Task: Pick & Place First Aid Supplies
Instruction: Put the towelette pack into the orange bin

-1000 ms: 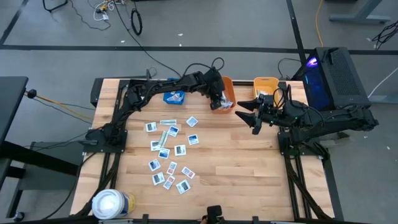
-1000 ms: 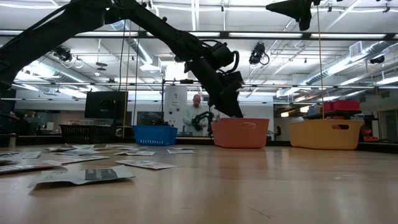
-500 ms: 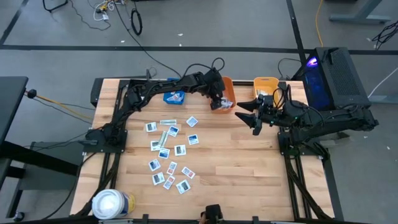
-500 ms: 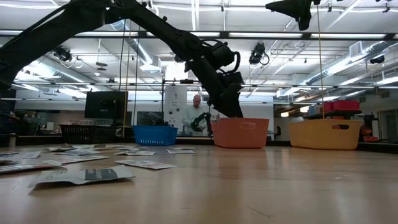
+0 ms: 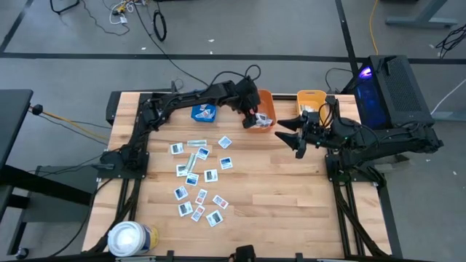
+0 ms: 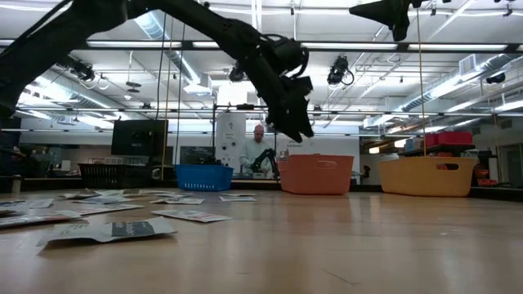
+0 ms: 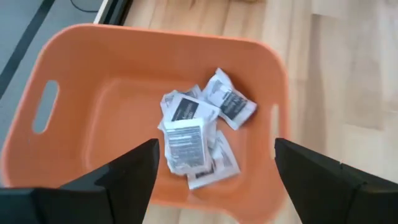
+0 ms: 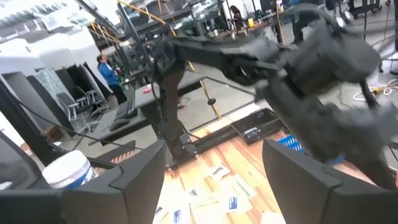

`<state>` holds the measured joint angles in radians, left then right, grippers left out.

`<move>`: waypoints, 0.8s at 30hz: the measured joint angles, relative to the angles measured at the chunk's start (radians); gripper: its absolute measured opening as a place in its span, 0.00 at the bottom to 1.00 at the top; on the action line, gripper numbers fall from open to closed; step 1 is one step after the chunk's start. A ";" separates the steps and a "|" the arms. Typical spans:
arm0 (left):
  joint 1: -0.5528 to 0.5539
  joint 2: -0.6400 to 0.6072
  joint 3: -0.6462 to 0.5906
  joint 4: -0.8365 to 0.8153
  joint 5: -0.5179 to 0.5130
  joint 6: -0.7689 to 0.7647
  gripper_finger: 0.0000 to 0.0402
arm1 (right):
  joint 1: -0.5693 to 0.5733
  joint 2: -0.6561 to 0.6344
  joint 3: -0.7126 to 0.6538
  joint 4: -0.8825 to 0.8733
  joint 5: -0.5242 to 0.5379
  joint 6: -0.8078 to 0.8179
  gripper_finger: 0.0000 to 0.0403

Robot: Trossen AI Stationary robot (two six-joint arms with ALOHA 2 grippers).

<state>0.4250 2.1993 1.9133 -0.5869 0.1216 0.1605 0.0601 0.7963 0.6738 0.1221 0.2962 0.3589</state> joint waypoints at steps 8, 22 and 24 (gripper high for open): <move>-0.021 -0.134 0.000 -0.194 0.032 0.007 0.81 | 0.001 0.000 0.000 -0.017 0.000 0.003 0.66; -0.133 -0.331 -0.012 -0.512 0.028 0.005 0.81 | 0.001 0.038 0.000 -0.021 -0.027 0.032 0.66; -0.152 -0.363 -0.047 -0.525 0.027 0.003 0.81 | 0.001 0.047 0.000 -0.021 -0.027 0.055 0.66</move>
<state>0.2733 1.8367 1.8666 -1.1119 0.1484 0.1632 0.0612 0.8431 0.6736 0.1006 0.2687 0.4141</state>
